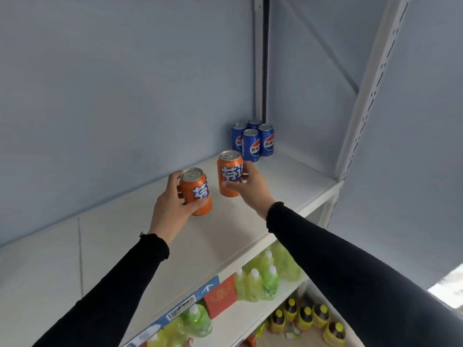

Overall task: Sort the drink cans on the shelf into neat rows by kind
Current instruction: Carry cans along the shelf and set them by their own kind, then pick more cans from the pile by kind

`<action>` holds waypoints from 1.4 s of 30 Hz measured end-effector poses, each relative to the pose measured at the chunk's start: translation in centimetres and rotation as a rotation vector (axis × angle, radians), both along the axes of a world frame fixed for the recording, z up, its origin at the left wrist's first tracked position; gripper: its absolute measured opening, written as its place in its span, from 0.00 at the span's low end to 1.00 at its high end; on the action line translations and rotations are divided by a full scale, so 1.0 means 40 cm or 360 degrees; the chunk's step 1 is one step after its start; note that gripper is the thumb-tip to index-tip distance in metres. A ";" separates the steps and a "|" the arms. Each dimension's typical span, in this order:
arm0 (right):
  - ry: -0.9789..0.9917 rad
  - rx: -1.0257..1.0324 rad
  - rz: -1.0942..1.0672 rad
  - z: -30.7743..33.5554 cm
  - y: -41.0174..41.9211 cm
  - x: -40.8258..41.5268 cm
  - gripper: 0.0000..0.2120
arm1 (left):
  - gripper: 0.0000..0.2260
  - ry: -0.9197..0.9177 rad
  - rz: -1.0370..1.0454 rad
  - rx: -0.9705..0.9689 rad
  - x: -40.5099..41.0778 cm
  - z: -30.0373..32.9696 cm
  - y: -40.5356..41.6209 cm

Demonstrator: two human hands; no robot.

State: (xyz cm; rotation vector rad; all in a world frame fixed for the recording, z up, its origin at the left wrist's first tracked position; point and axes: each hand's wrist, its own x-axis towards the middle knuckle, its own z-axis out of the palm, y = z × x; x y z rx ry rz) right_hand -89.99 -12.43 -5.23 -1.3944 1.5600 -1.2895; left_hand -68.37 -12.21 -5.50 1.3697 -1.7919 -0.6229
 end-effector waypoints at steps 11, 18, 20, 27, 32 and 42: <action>0.0050 -0.0018 0.0061 -0.045 -0.365 -0.037 0.26 | 0.34 0.0100 0.0129 0.0029 -0.103 -0.037 -0.354; 0.0055 0.0036 0.0041 -0.089 -0.524 -0.041 0.28 | 0.33 0.0131 0.0178 0.0083 -0.158 -0.050 -0.488; 0.0043 0.0036 0.0061 -0.102 -0.549 -0.048 0.31 | 0.33 0.0140 0.0199 0.0103 -0.171 -0.058 -0.515; -0.0008 0.0010 0.0233 -0.125 -0.595 -0.071 0.34 | 0.33 0.0181 0.0229 0.0154 -0.213 -0.071 -0.548; -0.0133 -0.0100 0.0375 -0.150 -0.587 -0.081 0.29 | 0.39 0.0240 0.0260 0.0237 -0.223 -0.064 -0.513; 0.0680 -0.0407 0.0748 -0.102 -0.316 -0.037 0.33 | 0.33 -0.0529 0.0647 0.0095 -0.088 -0.024 -0.185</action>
